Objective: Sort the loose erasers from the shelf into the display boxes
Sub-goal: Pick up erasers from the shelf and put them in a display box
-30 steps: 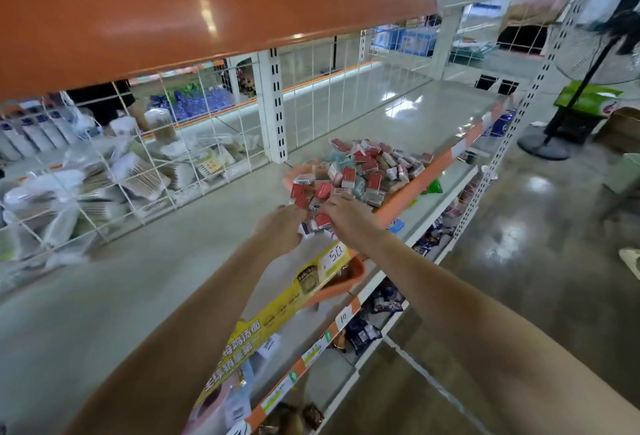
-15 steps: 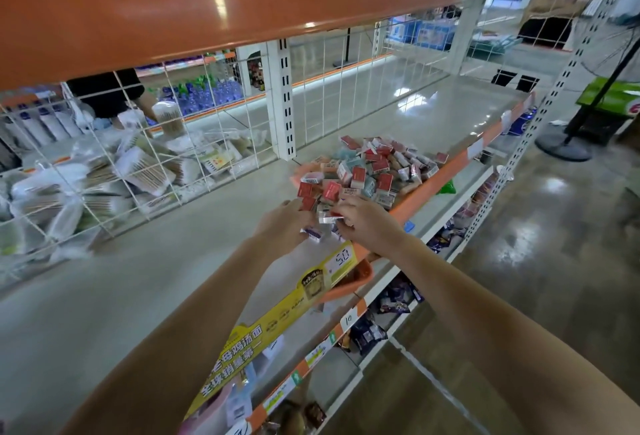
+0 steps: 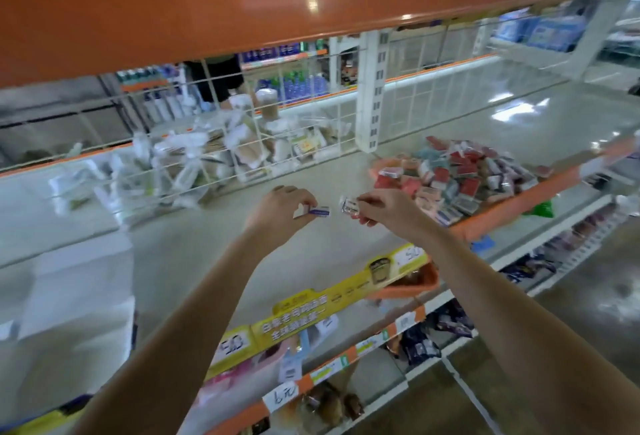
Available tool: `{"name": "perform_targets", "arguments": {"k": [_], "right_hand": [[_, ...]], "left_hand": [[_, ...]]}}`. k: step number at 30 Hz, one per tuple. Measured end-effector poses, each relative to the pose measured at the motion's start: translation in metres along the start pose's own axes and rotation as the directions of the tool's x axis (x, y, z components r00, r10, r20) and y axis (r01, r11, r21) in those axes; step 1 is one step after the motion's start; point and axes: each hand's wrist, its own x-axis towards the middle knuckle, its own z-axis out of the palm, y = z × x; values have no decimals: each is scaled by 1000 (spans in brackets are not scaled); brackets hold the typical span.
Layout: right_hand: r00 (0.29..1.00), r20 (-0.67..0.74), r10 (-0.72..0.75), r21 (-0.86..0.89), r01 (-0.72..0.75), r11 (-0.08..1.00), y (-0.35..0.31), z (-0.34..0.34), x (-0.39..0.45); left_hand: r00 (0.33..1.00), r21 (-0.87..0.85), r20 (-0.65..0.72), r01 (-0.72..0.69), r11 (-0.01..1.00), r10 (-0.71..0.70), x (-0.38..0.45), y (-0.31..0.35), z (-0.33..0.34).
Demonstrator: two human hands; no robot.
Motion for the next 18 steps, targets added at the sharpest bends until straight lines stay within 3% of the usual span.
{"name": "perform_targets", "arguments": {"k": [7, 18], "right_hand": [[971, 210, -109, 201, 66, 977, -72, 82, 7], [854, 478, -207, 276, 78, 958, -195, 245, 5]], "left_hand": [[970, 20, -151, 194, 981, -189, -89, -48, -68], [903, 14, -252, 364, 931, -349, -248, -159, -167]]}}
